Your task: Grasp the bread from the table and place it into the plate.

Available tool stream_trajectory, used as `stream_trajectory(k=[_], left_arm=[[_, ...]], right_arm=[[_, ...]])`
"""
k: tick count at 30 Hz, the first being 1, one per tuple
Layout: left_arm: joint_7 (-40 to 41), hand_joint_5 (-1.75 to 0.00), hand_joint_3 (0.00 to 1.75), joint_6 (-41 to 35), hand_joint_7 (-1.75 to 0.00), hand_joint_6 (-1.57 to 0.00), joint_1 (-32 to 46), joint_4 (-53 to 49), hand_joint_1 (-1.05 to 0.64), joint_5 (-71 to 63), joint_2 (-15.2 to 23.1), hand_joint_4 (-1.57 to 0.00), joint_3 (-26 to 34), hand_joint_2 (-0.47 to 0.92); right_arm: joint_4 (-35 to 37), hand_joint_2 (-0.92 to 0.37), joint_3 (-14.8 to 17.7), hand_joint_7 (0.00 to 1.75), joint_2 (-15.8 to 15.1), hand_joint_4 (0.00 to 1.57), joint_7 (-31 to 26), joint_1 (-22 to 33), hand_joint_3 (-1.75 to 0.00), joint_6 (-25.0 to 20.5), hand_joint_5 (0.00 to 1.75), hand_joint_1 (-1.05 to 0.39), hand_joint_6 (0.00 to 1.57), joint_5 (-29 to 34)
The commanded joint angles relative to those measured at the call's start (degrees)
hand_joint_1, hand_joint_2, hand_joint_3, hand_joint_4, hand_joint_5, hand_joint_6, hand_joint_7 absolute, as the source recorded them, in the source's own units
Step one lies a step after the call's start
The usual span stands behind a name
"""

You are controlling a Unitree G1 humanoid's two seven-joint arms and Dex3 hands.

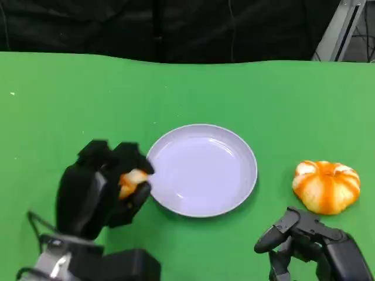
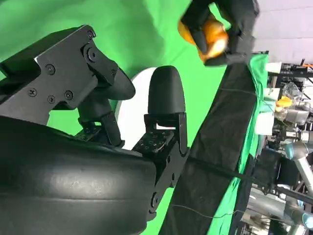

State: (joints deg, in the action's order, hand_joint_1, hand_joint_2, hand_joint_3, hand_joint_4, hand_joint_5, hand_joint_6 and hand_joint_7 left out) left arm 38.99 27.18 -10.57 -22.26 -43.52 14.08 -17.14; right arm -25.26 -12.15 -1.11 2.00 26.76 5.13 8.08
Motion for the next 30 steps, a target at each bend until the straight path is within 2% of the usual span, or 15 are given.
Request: stream_trajectory(k=[1, 8, 15, 16, 17, 18, 20, 21, 22, 23, 25, 26, 28, 30], left_arm=[[-0.43, -1.75, 1.33, 0.08, -1.69, -0.72, -4.64, -1.26, -0.23, -0.73, -1.60, -0.91, -1.61, 0.40], [0.75, -1.75, 1.35, 0.06, -1.71, -0.74, -14.21, -10.71, -0.23, -2.18, -5.95, -0.95, -5.09, 0.33], [-6.20, -1.75, 1.32, -3.05, -1.65, -0.76, -19.34, -16.24, -0.24, 0.51, -9.43, -0.93, -6.71, 0.31], [-8.52, -1.75, 1.30, -4.43, -1.55, -0.77, -19.92, -16.71, -0.24, 0.82, -9.77, -0.89, -6.95, 0.33], [-10.97, -1.65, 1.12, -5.70, -1.30, -0.74, -20.30, -16.81, -0.26, 1.31, -10.00, -0.78, -7.11, 0.43], [-12.70, -1.56, 1.00, -6.61, -1.15, -0.73, -20.49, -16.70, -0.26, 1.71, -10.11, -0.71, -7.22, 0.50], [-14.20, -1.48, 0.88, -7.47, -1.02, -0.72, -20.42, -16.10, -0.27, 2.20, -10.10, -0.66, -7.30, 0.57], [-19.32, -1.47, 0.86, -10.82, -1.00, -0.72, -20.07, -13.48, -0.27, 1.42, -9.45, -0.66, -8.24, 0.58], [-23.80, -1.05, 0.68, -14.03, -0.70, -0.45, -19.70, -11.09, -0.31, 0.59, -8.93, -0.34, -9.13, 0.67], [-27.15, -0.64, 0.40, -16.55, -0.41, -0.27, -19.33, -9.07, -0.37, 0.01, -8.56, -0.14, -9.75, 0.81], [-30.17, -0.41, 0.23, -19.30, -0.24, -0.18, -18.68, -6.49, -0.40, -0.31, -8.23, -0.03, -10.28, 0.90], [-31.65, -0.38, 0.21, -20.69, -0.21, -0.17, -18.58, -5.93, -0.40, -0.88, -7.91, -0.01, -10.88, 0.91], [-34.77, -0.10, 0.34, -23.27, -0.11, -0.04, -18.49, -4.88, -0.65, -1.67, -7.40, 0.00, -11.79, 0.92], [-36.40, -0.02, 0.39, -24.64, -0.08, -0.01, -18.36, -3.93, -0.72, -1.86, -7.13, 0.00, -12.25, 0.92]], right_arm=[[0.74, -0.48, 0.56, 1.34, -0.70, 0.71, 0.02, -0.24, -1.20, 1.10, 1.67, 0.02, 0.72, -0.38], [0.65, -0.46, 0.62, 1.34, -0.53, 0.71, 0.09, 0.09, -1.24, 0.98, 1.68, 0.03, 0.73, -0.69], [0.58, -0.46, 0.53, 1.34, -0.71, 0.71, -0.08, 0.26, -1.22, 1.58, 1.68, 0.01, 0.72, -0.08], [0.33, -0.47, 0.46, 1.34, -0.56, 0.71, -0.12, 0.38, -1.22, 1.16, 1.68, 0.02, 0.72, -0.12], [0.13, -0.47, 0.42, 1.34, -0.44, 0.70, -0.16, 0.47, -1.23, 0.82, 1.68, 0.02, 0.72, -0.17], [0.00, -0.47, 0.39, 1.34, -0.36, 0.70, -0.19, 0.54, -1.23, 0.60, 1.68, 0.02, 0.73, -0.20], [-0.07, -0.47, 0.38, 1.34, -0.32, 0.70, -0.22, 0.59, -1.23, 0.47, 1.68, 0.02, 0.73, -0.22], [0.04, -0.47, 0.24, 1.34, -0.41, 0.70, -0.28, 0.66, -1.24, 0.97, 1.68, 0.02, 0.73, 0.06], [0.21, -0.47, 0.13, 1.34, -0.50, 0.69, -0.30, 0.68, -1.24, 1.51, 1.68, 0.03, 0.72, 0.23], [0.34, -0.47, 0.06, 1.34, -0.56, 0.69, -0.32, 0.68, -1.23, 1.88, 1.67, 0.03, 0.72, 0.35], [0.45, -0.47, 0.01, 1.34, -0.60, 0.69, -0.34, 0.67, -1.22, 2.16, 1.67, 0.03, 0.72, 0.41], [0.38, -0.47, 0.01, 1.34, -0.55, 0.69, -0.32, 0.66, -1.22, 1.85, 1.67, 0.03, 0.71, 0.36], [0.14, -0.47, 0.02, 1.34, -0.42, 0.70, -0.21, 0.66, -1.22, 1.24, 1.68, 0.03, 0.72, 0.02], [0.03, -0.47, 0.03, 1.34, -0.36, 0.70, -0.17, 0.67, -1.23, 1.04, 1.68, 0.04, 0.72, -0.13]])
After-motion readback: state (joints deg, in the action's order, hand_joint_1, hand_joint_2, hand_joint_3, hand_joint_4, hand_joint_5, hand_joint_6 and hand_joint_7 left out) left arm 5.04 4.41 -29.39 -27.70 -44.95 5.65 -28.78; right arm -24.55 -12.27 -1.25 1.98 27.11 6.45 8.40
